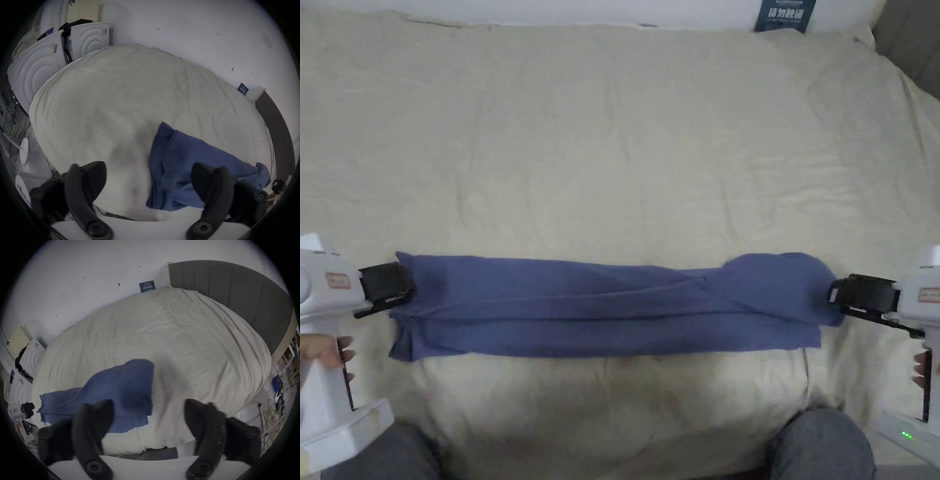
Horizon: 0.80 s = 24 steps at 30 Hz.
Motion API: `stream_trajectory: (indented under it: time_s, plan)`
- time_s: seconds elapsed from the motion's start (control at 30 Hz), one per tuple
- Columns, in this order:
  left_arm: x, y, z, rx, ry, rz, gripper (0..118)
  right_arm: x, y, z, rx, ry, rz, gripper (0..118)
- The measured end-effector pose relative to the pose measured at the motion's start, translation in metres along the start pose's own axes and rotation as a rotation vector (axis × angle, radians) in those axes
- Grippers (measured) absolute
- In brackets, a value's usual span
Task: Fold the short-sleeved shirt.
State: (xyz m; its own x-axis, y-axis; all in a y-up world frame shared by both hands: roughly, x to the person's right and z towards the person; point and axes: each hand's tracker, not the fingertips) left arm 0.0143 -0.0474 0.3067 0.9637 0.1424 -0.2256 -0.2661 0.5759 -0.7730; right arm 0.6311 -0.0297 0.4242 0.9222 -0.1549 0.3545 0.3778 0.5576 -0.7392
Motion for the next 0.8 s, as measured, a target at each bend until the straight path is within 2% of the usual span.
stream_trajectory:
  time_s: [0.1, 0.2, 0.33, 0.43, 0.57, 0.6, 0.63, 0.7, 0.73, 0.77, 0.8]
  plan:
    - [0.01, 0.008, 0.022, 0.117, 0.009, -0.035, 115, -0.009, 0.016, 0.026, 0.169, -0.042, 0.079, 102]
    - [0.039, 0.018, 0.059, 0.341, -0.035, -0.137, 115, -0.031, 0.035, 0.058, 0.345, -0.023, 0.169, 118]
    - [0.086, 0.016, 0.102, 0.62, -0.038, -0.28, 118, -0.063, 0.042, 0.091, 0.58, 0.014, 0.258, 118]
    - [0.114, 0.005, 0.126, 0.762, -0.075, -0.347, 118, -0.086, 0.038, 0.105, 0.7, 0.036, 0.286, 118]
    - [0.137, -0.006, 0.139, 0.827, -0.111, -0.393, 110, -0.107, 0.03, 0.113, 0.747, 0.086, 0.277, 118]
    - [0.14, -0.008, 0.141, 0.826, -0.121, -0.402, 92, -0.111, 0.026, 0.116, 0.771, 0.115, 0.277, 111]
    - [0.143, -0.009, 0.143, 0.823, -0.123, -0.406, 72, -0.114, 0.024, 0.118, 0.783, 0.117, 0.276, 95]
    - [0.144, -0.006, 0.141, 0.811, -0.143, -0.408, 19, -0.119, 0.024, 0.12, 0.781, 0.112, 0.274, 36]
    - [0.144, -0.005, 0.142, 0.8, -0.156, -0.399, 6, -0.124, 0.022, 0.124, 0.781, 0.114, 0.272, 15]
    - [0.144, -0.004, 0.142, 0.784, -0.163, -0.387, 0, -0.124, 0.021, 0.125, 0.784, 0.13, 0.264, 10]
    - [0.144, -0.003, 0.143, 0.776, -0.168, -0.382, 0, -0.124, 0.022, 0.125, 0.782, 0.138, 0.257, 8]
